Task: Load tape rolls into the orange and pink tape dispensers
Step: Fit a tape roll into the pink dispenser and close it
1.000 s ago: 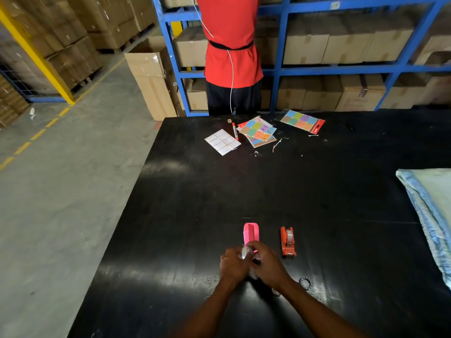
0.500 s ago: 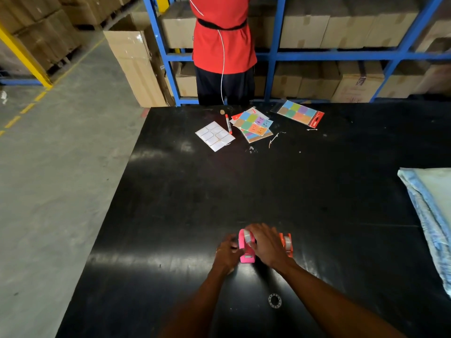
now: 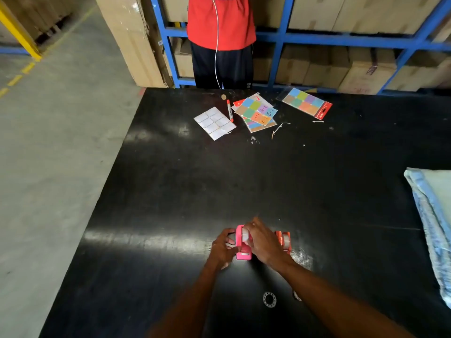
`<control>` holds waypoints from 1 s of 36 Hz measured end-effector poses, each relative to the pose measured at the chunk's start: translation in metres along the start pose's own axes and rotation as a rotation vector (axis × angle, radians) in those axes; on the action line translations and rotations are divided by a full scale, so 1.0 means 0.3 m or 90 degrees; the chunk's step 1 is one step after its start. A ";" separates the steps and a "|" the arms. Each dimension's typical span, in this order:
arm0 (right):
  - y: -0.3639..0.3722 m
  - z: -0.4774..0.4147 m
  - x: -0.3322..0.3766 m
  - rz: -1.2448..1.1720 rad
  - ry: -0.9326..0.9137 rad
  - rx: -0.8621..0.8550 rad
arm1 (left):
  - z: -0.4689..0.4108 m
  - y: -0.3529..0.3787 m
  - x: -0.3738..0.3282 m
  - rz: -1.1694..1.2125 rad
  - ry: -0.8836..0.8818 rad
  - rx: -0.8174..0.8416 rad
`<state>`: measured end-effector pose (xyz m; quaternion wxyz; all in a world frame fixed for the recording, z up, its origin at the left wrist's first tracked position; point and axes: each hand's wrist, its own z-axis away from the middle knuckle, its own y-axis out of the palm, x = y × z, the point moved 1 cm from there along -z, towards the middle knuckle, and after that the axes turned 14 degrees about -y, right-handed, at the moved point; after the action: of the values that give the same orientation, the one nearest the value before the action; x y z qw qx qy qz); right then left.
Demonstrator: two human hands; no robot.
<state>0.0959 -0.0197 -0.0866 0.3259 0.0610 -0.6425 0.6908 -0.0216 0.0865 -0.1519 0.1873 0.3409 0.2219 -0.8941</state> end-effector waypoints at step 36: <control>0.028 0.004 0.074 0.191 0.035 0.042 | 0.015 -0.016 -0.027 -0.018 -0.021 0.013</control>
<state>0.0737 -0.0124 -0.0824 0.2340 -0.0441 -0.6120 0.7541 -0.0207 0.0896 -0.1419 0.1746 0.3250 0.2149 -0.9043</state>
